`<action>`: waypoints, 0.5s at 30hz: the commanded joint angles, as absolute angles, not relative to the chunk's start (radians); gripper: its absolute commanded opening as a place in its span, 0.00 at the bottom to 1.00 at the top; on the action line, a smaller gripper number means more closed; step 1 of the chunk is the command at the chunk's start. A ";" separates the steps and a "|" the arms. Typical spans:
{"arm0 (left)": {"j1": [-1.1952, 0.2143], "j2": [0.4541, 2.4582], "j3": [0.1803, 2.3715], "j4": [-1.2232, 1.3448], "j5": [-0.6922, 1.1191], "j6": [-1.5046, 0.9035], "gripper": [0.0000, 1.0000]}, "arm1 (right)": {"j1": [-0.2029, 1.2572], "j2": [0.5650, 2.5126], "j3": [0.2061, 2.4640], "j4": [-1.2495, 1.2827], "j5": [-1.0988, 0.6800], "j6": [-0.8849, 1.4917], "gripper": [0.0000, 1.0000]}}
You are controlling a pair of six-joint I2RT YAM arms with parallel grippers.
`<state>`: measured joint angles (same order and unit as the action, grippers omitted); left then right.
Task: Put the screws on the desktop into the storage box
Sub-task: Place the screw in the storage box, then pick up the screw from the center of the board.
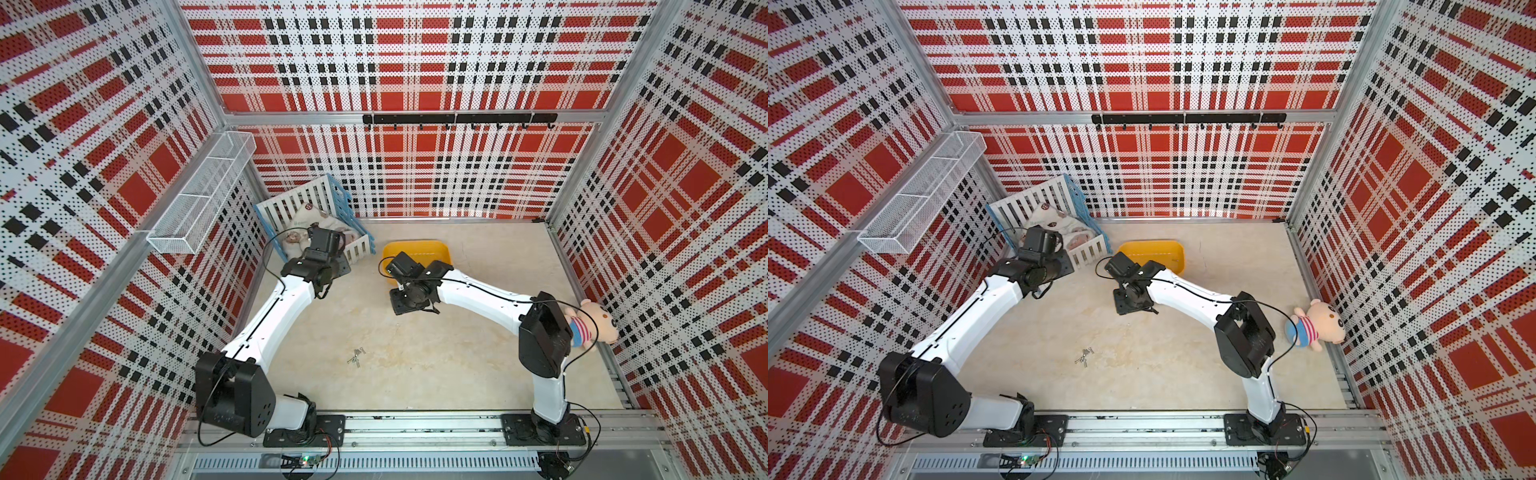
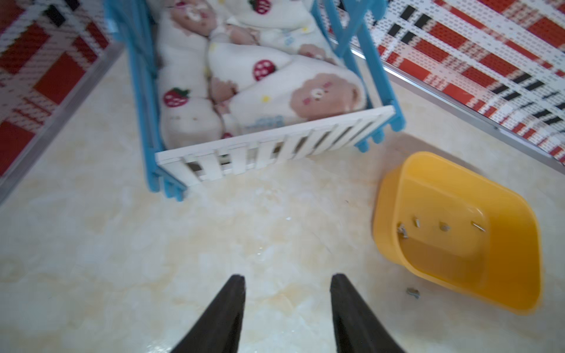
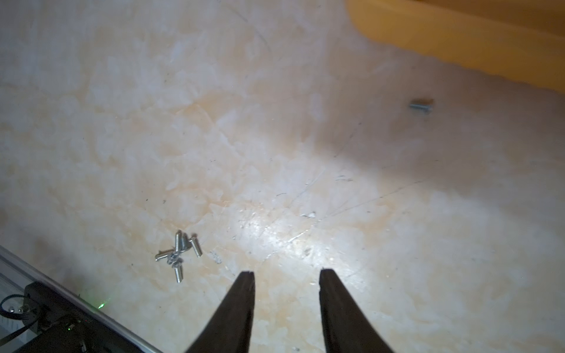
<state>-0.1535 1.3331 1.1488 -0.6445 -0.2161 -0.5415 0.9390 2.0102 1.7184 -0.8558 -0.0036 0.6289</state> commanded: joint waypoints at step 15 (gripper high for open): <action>0.141 1.167 0.970 -0.611 -0.109 -0.479 0.52 | 1.119 2.272 1.972 -1.021 -0.025 0.561 0.30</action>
<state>0.1345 1.1805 0.9779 -0.6350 -0.1383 -0.5034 1.1069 2.2456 1.9430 -0.9749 -0.0174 0.5938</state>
